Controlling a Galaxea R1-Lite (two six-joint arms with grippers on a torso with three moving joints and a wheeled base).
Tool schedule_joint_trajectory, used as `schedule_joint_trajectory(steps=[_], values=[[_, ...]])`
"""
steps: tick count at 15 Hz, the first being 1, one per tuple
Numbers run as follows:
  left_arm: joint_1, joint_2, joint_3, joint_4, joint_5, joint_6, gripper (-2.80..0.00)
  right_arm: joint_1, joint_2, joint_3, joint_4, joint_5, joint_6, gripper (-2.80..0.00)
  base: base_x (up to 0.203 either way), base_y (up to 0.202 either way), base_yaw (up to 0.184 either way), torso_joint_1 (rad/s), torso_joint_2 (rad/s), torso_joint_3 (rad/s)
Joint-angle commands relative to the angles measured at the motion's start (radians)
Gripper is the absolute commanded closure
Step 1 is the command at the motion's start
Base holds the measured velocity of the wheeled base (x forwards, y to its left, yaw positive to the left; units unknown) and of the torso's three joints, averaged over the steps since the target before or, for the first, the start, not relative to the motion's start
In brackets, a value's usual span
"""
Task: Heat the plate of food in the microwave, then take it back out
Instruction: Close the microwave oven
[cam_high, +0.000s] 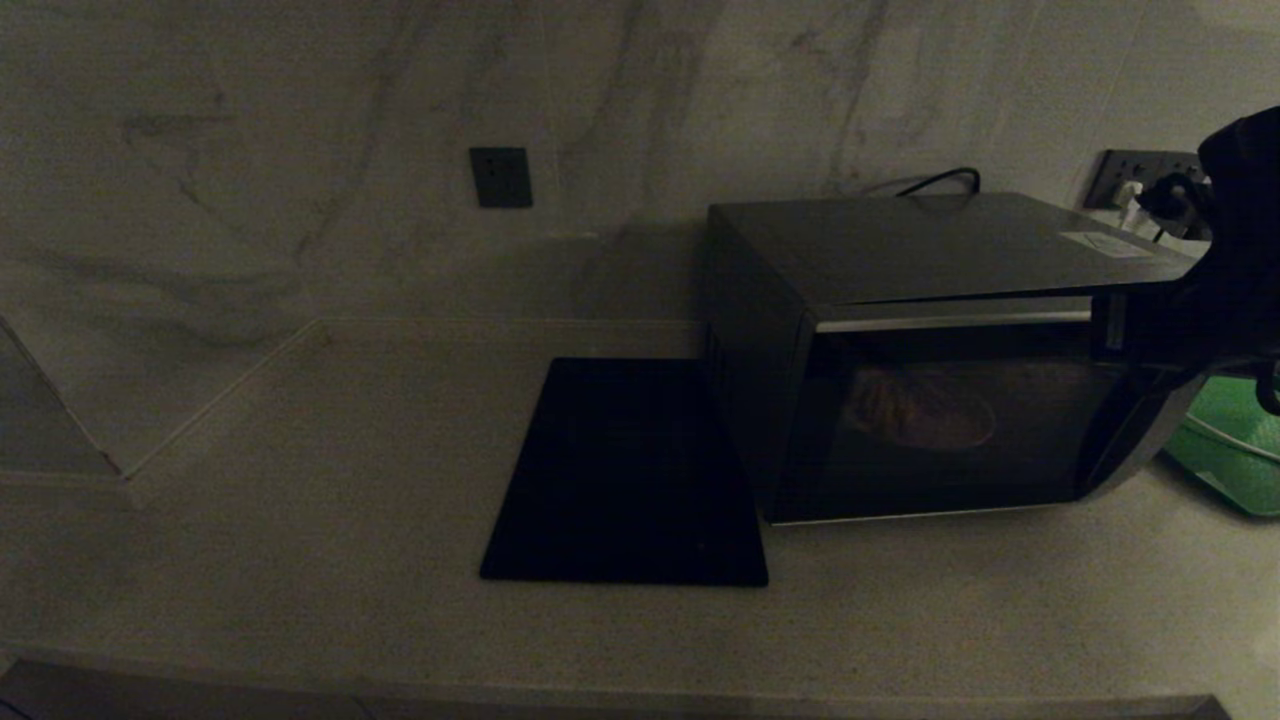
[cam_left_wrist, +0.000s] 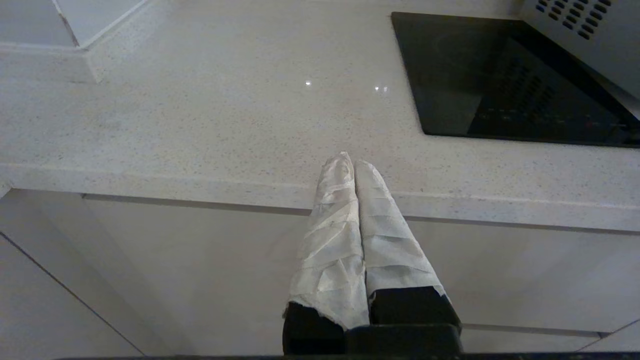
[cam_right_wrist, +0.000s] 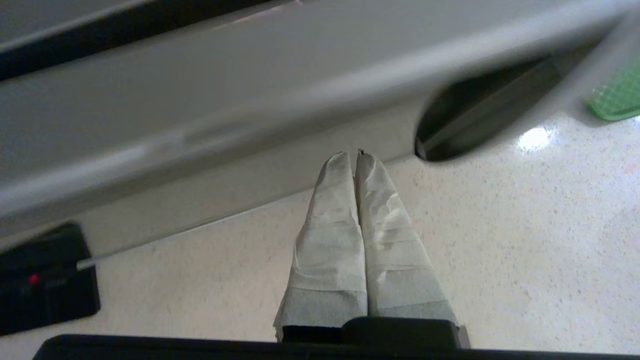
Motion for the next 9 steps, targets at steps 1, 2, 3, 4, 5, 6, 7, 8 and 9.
schedule_joint_trajectory(steps=[1, 2, 3, 4, 5, 6, 7, 8, 9], values=[[0.0, -0.002, 0.0, 0.0, 0.001, 0.0, 0.0, -0.009, 0.025, -0.002, -0.015, -0.002, 0.002, 0.0, 0.0, 0.0, 0.0, 0.0, 0.0, 0.0], [0.0, -0.002, 0.0, 0.0, 0.001, 0.0, 0.0, -0.014, 0.028, -0.003, -0.024, -0.002, 0.002, 0.0, 0.0, 0.0, 0.0, 0.0, 0.0, 0.0], [0.0, -0.002, 0.0, 0.0, 0.001, 0.0, 0.0, -0.015, 0.031, -0.002, -0.032, -0.001, 0.003, 0.0, 0.0, 0.0, 0.0, 0.0, 0.0, 0.0], [0.0, -0.002, 0.0, 0.0, 0.001, 0.0, 0.0, -0.019, 0.031, -0.003, -0.041, 0.001, 0.003, 0.0, 0.0, 0.0, 0.0, 0.0, 0.0, 0.0], [0.0, -0.002, 0.0, 0.0, 0.001, 0.0, 0.0, -0.021, 0.033, -0.002, -0.046, 0.003, 0.005, 0.0, 0.0, 0.0, 0.0, 0.0, 0.0, 0.0], [0.0, -0.002, 0.0, 0.0, 0.001, 0.0, 0.0, -0.02, 0.034, -0.002, -0.046, 0.003, 0.006, 0.0, 0.0, 0.0, 0.0, 0.0, 0.0, 0.0], [0.0, -0.002, 0.0, 0.0, 0.001, 0.0, 0.0, -0.019, 0.034, -0.005, -0.048, 0.004, 0.013, 0.0, 0.0, 0.0, 0.0, 0.0, 0.0, 0.0], [0.0, -0.002, 0.0, 0.0, 0.001, 0.0, 0.0, -0.019, 0.034, -0.005, -0.054, 0.004, 0.016, 0.0, 0.0, 0.0, 0.0, 0.0, 0.0, 0.0], [0.0, -0.002, 0.0, 0.0, 0.001, 0.0, 0.0, -0.019, 0.036, -0.005, -0.064, 0.005, 0.016, 0.0, 0.0, 0.0, 0.0, 0.0, 0.0, 0.0]])
